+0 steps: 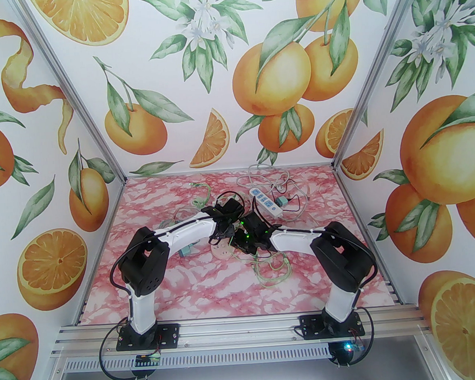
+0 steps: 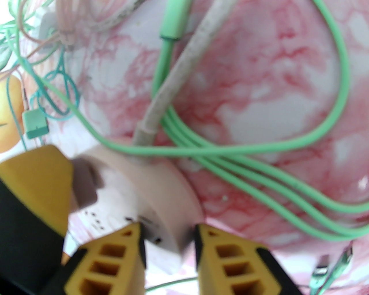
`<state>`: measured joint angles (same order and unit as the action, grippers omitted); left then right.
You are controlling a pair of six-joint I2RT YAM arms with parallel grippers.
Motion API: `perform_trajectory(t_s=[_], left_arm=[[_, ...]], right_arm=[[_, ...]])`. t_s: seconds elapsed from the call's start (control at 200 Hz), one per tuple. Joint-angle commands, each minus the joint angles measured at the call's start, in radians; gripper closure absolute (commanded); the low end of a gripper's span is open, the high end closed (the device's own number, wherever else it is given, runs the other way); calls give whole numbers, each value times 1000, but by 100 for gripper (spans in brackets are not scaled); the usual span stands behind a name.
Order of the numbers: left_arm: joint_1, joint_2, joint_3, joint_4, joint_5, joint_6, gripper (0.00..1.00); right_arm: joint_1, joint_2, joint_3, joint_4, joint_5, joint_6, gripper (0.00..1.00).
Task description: Pull the plug off the socket
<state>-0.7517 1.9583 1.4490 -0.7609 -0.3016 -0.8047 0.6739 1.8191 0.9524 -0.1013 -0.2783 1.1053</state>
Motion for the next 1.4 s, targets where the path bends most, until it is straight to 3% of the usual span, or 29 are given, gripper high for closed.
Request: perform_trajectory(t_s=[0.0, 0.2, 0.555, 0.691, 1.076, 1.391], left_arm=[[24, -62, -4, 22, 153, 1, 70], [45, -70, -23, 44, 207, -27, 70], [-99, 6, 50, -48, -65, 107, 71], [-111, 20, 49, -53, -60, 106, 71], [-3, -53, 53, -54, 65, 43, 72], [97, -192, 72, -114, 98, 73, 70]], right_arm=[[23, 137, -66, -251, 88, -33, 69], [23, 141, -57, -254, 87, -38, 70], [34, 163, -22, -265, 74, -49, 73], [36, 168, -15, -271, 75, -48, 73], [35, 109, -12, -255, 99, -55, 73], [33, 64, 12, -257, 128, -74, 72]])
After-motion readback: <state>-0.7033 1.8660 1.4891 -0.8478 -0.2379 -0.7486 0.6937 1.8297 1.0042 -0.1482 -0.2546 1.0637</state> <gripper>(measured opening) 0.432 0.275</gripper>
